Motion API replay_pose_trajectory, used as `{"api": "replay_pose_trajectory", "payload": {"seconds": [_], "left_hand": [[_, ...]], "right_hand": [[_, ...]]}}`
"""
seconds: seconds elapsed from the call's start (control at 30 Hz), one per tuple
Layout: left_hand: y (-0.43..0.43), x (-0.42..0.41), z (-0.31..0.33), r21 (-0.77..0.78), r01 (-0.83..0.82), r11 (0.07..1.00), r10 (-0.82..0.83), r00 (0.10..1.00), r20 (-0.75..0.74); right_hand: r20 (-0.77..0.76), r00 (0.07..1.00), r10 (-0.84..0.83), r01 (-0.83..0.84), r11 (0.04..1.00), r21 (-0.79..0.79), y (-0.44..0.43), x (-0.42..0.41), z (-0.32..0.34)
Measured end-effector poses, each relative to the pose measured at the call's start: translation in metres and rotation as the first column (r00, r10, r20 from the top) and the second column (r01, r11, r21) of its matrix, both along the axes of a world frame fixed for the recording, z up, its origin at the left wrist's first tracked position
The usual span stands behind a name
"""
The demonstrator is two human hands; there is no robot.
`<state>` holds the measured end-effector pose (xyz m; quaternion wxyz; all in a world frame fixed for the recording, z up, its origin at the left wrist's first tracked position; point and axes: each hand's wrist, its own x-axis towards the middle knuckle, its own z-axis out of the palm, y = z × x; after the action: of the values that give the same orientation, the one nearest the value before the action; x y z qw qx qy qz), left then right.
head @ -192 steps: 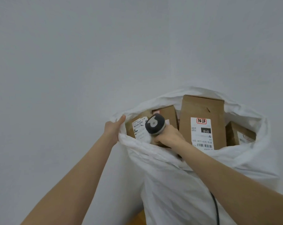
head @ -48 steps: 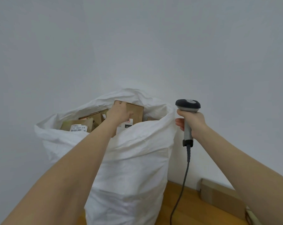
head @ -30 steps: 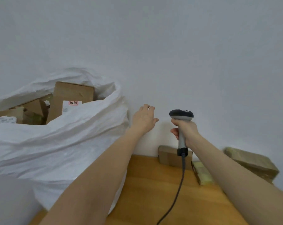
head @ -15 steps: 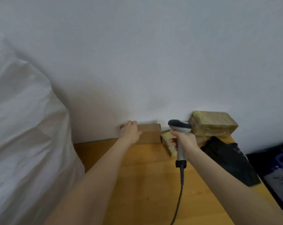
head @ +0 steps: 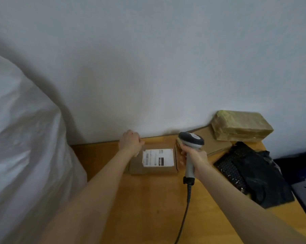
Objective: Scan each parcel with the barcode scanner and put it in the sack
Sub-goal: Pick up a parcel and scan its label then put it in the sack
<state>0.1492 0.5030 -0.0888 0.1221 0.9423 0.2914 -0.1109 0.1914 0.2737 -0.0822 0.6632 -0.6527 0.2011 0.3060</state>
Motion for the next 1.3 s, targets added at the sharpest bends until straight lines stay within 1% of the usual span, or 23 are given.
{"api": "replay_pose_trajectory", "payload": {"seconds": [0.1, 0.17, 0.23, 0.3, 0.37, 0.43, 0.47, 0.53, 0.57, 0.63, 0.73, 0.83, 0.87, 0.9, 0.97, 1.0, 1.07, 1.13, 1.23, 1.27, 1.3], "left_hand": [[0.004, -0.019, -0.024, -0.136, -0.204, 0.97, 0.202, 0.979, -0.026], [0.003, -0.029, -0.041, -0.285, -0.314, 0.906, 0.306, 0.949, -0.072], [-0.001, -0.035, -0.057, -0.426, -0.36, 0.83, 0.36, 0.929, -0.083], [-0.008, -0.041, -0.067, -0.507, -0.356, 0.785, 0.396, 0.918, -0.031], [-0.016, -0.045, -0.069, -0.574, -0.378, 0.727, 0.469, 0.883, 0.011], [-0.022, -0.051, -0.07, -0.642, -0.425, 0.638, 0.562, 0.827, 0.01], [-0.025, -0.053, -0.07, -0.679, -0.458, 0.574, 0.616, 0.788, -0.011], [-0.028, -0.061, -0.067, -0.742, -0.532, 0.409, 0.711, 0.695, -0.106], [-0.029, -0.065, -0.064, -0.757, -0.557, 0.342, 0.732, 0.663, -0.156], [-0.031, -0.072, -0.055, -0.788, -0.551, 0.276, 0.73, 0.653, -0.201], [-0.037, -0.083, -0.03, -0.85, -0.492, 0.187, 0.731, 0.647, -0.214], [-0.043, -0.094, -0.003, -0.907, -0.418, 0.058, 0.712, 0.654, -0.256], [-0.045, -0.097, 0.008, -0.93, -0.365, 0.035, 0.716, 0.658, -0.231], [-0.045, -0.099, 0.018, -0.95, -0.308, 0.057, 0.727, 0.665, -0.172], [-0.043, -0.104, 0.045, -0.956, -0.224, 0.188, 0.712, 0.701, -0.025], [-0.042, -0.107, 0.061, -0.949, -0.201, 0.241, 0.688, 0.726, 0.022], [-0.04, -0.112, 0.09, -0.934, -0.181, 0.308, 0.63, 0.775, 0.058], [-0.044, -0.115, 0.113, -0.927, -0.176, 0.33, 0.624, 0.778, 0.074], [-0.064, -0.11, 0.136, -0.939, -0.131, 0.319, 0.694, 0.707, 0.137], [-0.074, -0.109, 0.14, -0.942, -0.112, 0.317, 0.696, 0.702, 0.151], [-0.085, -0.109, 0.14, -0.94, -0.1, 0.327, 0.673, 0.723, 0.157]], "right_hand": [[-0.002, 0.999, 0.034, -0.034, 0.998, -0.048, 0.004, -0.005, -0.016], [-0.026, 0.996, 0.083, -0.084, 0.994, -0.075, 0.003, -0.012, -0.031], [-0.086, 0.986, 0.141, -0.148, 0.986, -0.081, -0.001, -0.022, -0.045], [-0.144, 0.977, 0.158, -0.166, 0.985, -0.04, -0.004, -0.031, -0.055], [-0.178, 0.972, 0.152, -0.154, 0.988, 0.003, -0.005, -0.035, -0.061], [-0.165, 0.976, 0.141, -0.142, 0.99, 0.006, -0.006, -0.037, -0.063], [-0.149, 0.979, 0.136, -0.137, 0.991, 0.006, -0.007, -0.037, -0.063], [-0.113, 0.986, 0.125, -0.124, 0.992, 0.014, -0.012, -0.035, -0.061], [-0.098, 0.989, 0.114, -0.113, 0.993, 0.017, -0.015, -0.035, -0.058], [-0.068, 0.992, 0.105, -0.103, 0.994, 0.027, -0.022, -0.034, -0.051], [-0.005, 0.994, 0.105, -0.105, 0.993, 0.053, -0.027, -0.036, -0.034], [0.001, 0.996, 0.09, -0.09, 0.992, 0.091, -0.035, -0.042, -0.014], [-0.007, 0.996, 0.094, -0.093, 0.99, 0.106, -0.04, -0.046, -0.007], [-0.011, 0.995, 0.103, -0.1, 0.987, 0.123, -0.045, -0.049, 0.0], [0.001, 0.994, 0.111, -0.11, 0.983, 0.147, -0.057, -0.054, 0.015], [0.021, 0.994, 0.104, -0.106, 0.981, 0.159, -0.063, -0.055, 0.023], [0.038, 0.996, 0.08, -0.087, 0.974, 0.208, -0.075, -0.055, 0.038], [0.034, 0.996, 0.08, -0.086, 0.965, 0.248, -0.084, -0.056, 0.05], [0.026, 0.988, 0.155, -0.156, 0.94, 0.303, -0.092, -0.067, 0.067], [0.019, 0.985, 0.169, -0.166, 0.935, 0.314, -0.093, -0.073, 0.072], [0.014, 0.986, 0.168, -0.163, 0.933, 0.322, -0.093, -0.079, 0.075]]}}
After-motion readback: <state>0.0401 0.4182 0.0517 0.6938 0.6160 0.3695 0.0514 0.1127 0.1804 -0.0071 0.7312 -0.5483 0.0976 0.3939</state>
